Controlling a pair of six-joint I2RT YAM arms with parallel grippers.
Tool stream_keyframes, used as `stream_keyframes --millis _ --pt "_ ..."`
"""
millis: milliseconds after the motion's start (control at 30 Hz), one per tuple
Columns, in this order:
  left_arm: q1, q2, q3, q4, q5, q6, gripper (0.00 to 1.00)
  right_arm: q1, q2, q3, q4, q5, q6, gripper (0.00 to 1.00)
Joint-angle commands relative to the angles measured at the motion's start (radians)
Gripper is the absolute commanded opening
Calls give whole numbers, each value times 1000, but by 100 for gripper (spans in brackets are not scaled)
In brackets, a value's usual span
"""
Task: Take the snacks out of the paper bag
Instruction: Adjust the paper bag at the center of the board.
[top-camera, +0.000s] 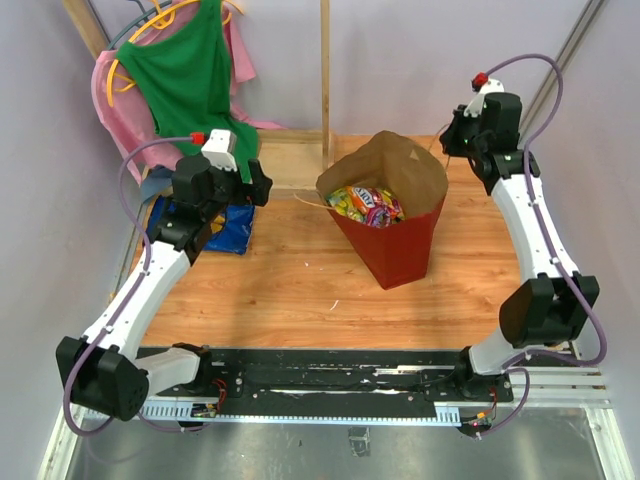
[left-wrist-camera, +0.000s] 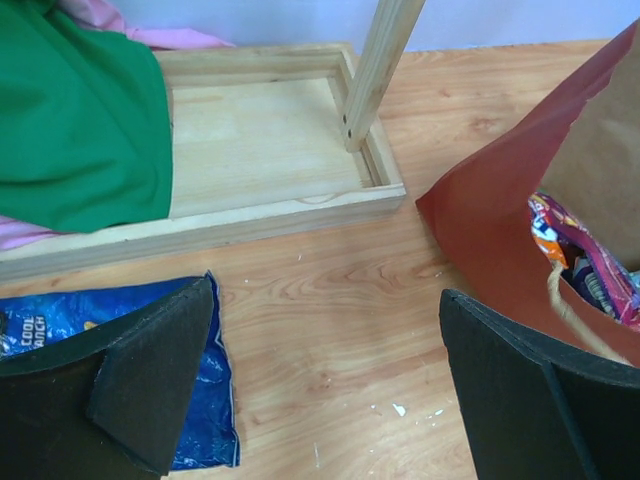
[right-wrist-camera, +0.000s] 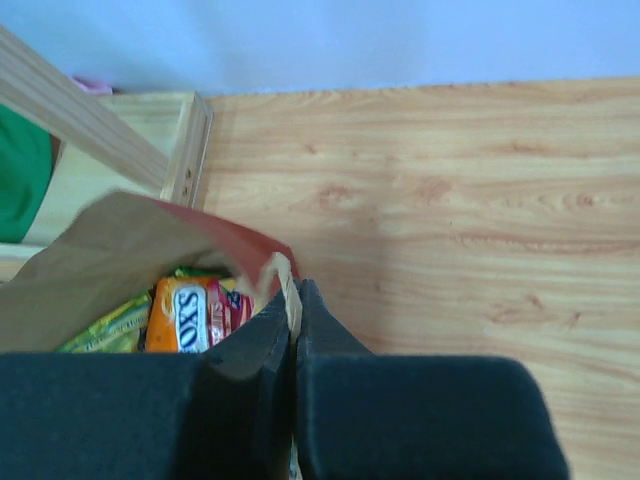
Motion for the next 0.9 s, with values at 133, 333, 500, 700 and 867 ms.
stream_keyframes --millis 133,333,500,700,867 --pt "0 32 1 20 -17 33 100 -51 51 263 9 75 -3 1" --pt "1 58 11 22 -7 25 100 -93 156 519 -82 -35 -41 1" --pt "1 68 11 28 7 12 100 -92 276 671 -150 -269 -59 1" --pt "0 95 11 42 52 -13 100 31 266 507 -97 -398 -110 1" --pt "0 105 -12 80 125 -68 100 181 251 448 -142 -349 -187 1"
